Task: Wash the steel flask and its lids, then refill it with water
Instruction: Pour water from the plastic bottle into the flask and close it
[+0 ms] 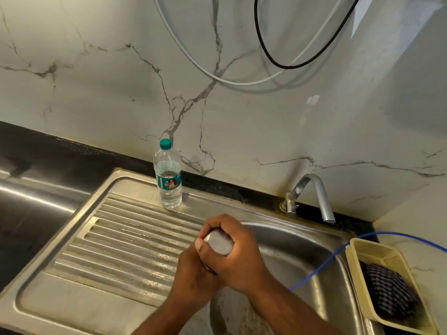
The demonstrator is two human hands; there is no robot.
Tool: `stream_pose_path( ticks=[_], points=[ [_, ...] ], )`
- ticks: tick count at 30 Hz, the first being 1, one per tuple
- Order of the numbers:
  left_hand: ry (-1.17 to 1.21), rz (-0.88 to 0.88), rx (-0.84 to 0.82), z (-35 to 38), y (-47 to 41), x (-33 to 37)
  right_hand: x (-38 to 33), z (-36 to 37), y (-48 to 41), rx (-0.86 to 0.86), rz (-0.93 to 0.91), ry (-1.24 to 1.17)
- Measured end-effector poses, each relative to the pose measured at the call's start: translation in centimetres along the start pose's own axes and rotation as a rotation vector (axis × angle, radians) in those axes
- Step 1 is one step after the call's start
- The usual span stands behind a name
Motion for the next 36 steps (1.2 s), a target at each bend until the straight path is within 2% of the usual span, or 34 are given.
stream_pose_path(
  ticks=[3,9,16,23,30,36],
  points=[
    [0.035,-0.051,0.020,-0.9,-2.5,-1.7,1.4,-0.9,0.8,0.004,0.123,-0.055],
    [0.074,-0.190,0.138,-1.9,-10.1,-4.1,3.9,-2.8,1.6,0.050,0.291,-0.019],
    [0.105,-0.224,0.169,-2.8,-17.3,-4.8,5.7,-2.6,2.8,-0.009,0.351,-0.036],
    [0.124,-0.181,0.215,-2.7,-20.1,-4.5,7.0,-2.7,2.8,-0.055,0.374,-0.018],
    [0.039,-0.166,0.133,-2.3,-20.8,-4.9,7.9,-2.9,2.7,-0.053,0.391,-0.025],
    [-0.006,-0.218,0.093,-2.8,-20.4,-6.2,7.8,-3.1,2.8,-0.058,0.397,-0.007]
  ],
)
Point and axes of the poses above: each hand's wrist, its own y-axis away from the middle knuckle, its own z-axis out of the palm, x = y × z, the point moved 6 cm from there along -y, towards the middle knuckle, and after that the axes turned 7 degrees about -z, right-handed, at the moved point
